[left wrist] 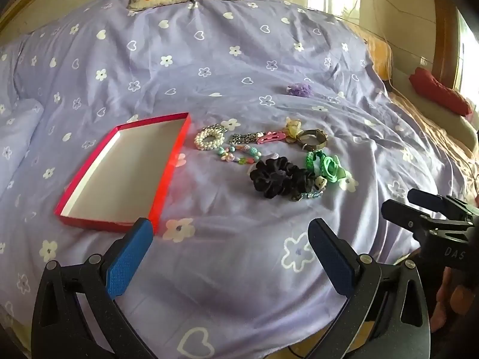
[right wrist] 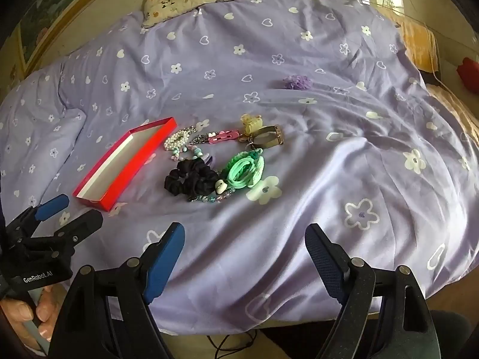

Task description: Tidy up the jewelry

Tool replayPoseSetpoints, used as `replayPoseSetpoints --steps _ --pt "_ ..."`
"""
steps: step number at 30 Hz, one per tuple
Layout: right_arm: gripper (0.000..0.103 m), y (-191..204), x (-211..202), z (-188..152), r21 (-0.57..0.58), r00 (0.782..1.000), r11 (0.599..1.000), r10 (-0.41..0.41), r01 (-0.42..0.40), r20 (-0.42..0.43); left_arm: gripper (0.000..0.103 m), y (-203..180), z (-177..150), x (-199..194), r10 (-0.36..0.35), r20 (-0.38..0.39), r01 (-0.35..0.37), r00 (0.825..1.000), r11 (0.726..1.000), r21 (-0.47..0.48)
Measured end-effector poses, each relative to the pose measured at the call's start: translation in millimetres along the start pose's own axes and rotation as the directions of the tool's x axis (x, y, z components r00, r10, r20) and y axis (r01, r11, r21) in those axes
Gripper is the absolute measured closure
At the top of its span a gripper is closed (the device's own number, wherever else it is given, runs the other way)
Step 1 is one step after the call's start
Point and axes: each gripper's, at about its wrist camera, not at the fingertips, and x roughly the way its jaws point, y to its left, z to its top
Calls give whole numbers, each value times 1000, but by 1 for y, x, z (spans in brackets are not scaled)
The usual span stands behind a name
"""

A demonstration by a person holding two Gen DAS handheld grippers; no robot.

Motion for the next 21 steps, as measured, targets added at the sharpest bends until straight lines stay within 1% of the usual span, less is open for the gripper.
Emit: replayPoseSetpoints --steps 6,11,21 --pt "19 -2 3 6 13 1000 1000 12 -13 15 0 -3 6 5 -3 -1 3 1000 1000 7" --pt "19 3 2 10 0 999 1000 19 -19 26 0 2 10 7 -3 -3 3 1000 1000 -14" --pt "19 13 5 13 -24 999 999 40 -39 13 0 11 11 9 8 -10 -9 1000 999 -41"
